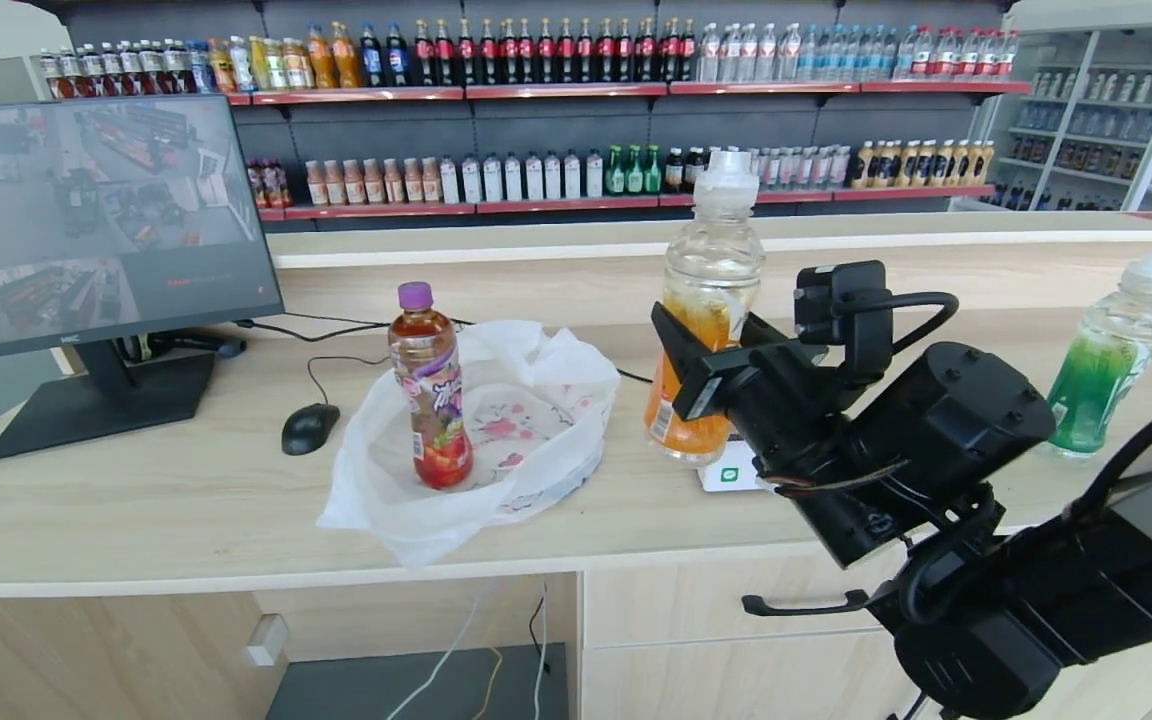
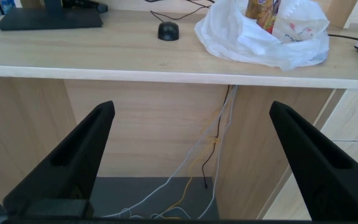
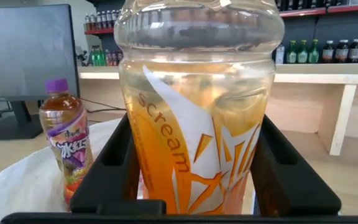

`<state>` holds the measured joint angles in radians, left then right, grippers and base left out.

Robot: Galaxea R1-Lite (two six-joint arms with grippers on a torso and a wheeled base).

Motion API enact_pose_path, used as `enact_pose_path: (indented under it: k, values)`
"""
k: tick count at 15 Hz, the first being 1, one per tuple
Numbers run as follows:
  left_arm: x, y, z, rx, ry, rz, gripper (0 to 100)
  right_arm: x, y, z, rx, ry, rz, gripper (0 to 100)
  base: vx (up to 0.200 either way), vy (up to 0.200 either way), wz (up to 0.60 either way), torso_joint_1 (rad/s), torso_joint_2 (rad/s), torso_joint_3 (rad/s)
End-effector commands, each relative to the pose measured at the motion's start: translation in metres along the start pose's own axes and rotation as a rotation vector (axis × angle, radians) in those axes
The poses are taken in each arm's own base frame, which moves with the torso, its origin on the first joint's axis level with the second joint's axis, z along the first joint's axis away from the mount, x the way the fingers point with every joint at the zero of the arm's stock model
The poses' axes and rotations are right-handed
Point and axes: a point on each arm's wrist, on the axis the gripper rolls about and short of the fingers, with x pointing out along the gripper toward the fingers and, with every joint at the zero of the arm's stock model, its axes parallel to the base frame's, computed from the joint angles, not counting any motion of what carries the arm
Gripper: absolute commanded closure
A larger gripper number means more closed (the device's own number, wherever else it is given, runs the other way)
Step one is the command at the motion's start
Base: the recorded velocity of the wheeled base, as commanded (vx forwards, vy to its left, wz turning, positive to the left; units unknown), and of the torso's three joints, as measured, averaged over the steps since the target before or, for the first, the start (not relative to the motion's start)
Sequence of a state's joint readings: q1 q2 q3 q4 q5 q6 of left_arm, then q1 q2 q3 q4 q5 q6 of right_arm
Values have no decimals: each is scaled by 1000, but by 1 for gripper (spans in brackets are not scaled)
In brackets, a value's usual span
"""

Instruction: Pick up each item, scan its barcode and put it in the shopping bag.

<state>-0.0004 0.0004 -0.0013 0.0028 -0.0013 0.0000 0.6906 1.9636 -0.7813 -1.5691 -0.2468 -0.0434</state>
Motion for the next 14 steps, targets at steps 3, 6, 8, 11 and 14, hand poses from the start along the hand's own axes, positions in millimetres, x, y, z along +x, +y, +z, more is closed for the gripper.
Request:
enact_pose_path:
  k: [3,6,8,11,14]
  values:
    - [0,0,0,0,0,0,0,13,-5,-7,-4,-18,-13,100,0,200,0,7,-1,2]
    - [0,0,0,3,-2,-1,0,30,-14,-21,-11,-26,-42,100,0,133,0,5,0,0]
    - [0,0,0,3,0,0,0,38,-15,-33,-13,-22,-39,100,0,0,0,0,0,0]
    - [0,0,0,3,-2,2,0,52,-28,-58,-32,-6,-61,100,0,0,0,0,0,0]
    - [0,0,0,2,-2,0,0,64,-44,-67,-48,-27,-59,100,0,0,0,0,0,0]
